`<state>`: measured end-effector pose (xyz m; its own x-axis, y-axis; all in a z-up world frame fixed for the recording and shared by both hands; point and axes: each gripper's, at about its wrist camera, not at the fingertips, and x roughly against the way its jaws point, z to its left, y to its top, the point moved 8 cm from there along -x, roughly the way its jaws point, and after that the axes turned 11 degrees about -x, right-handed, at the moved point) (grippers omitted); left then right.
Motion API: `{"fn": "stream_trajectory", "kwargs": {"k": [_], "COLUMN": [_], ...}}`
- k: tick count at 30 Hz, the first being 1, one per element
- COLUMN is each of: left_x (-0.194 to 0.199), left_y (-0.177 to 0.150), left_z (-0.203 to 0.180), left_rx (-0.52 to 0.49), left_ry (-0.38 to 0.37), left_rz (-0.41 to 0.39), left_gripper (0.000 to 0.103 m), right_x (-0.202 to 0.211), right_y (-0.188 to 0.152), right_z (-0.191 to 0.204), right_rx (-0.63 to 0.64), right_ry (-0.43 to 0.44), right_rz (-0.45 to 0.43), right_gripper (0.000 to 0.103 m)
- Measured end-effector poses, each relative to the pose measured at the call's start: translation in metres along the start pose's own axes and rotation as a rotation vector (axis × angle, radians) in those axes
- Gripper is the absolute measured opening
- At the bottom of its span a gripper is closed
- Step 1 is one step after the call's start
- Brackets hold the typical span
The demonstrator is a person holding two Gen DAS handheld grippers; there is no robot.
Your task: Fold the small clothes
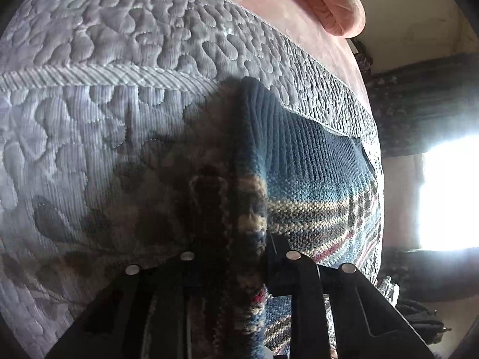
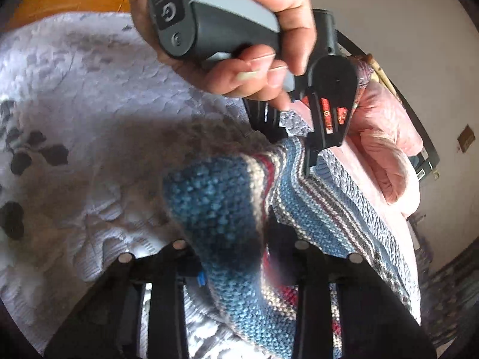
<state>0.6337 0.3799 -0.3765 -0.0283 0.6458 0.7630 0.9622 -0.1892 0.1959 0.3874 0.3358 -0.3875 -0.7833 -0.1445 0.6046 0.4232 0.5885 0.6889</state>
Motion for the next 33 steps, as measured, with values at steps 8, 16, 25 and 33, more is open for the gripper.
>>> {"fn": "stream_trajectory", "kwargs": {"k": [8,16,25,33], "left_x": [0.008,0.017,0.027,0.041], "left_y": [0.008,0.014,0.022,0.033], "left_z": [-0.02,-0.033,-0.053,-0.077], "left_rx": [-0.02,-0.046,-0.075,-0.096], "left_ry": [0.065,0.101,0.141,0.176], "left_rz": [0.027,0.035,0.037,0.037], "left_gripper": [0.021,0.021,0.021,0.02], "right_x": [0.014,0.024,0.037,0.053], "right_y": [0.017,0.027,0.037,0.042], "right_z": [-0.025,-0.035,-0.049,-0.072], "right_rx": [-0.098,-0.143,-0.196,-0.257], "right_ry": [0.03,0.036,0.035,0.038], "right_rz": [-0.009,-0.024,-0.042,-0.06], "right_gripper": [0.028,0.028,0.028,0.027]}}
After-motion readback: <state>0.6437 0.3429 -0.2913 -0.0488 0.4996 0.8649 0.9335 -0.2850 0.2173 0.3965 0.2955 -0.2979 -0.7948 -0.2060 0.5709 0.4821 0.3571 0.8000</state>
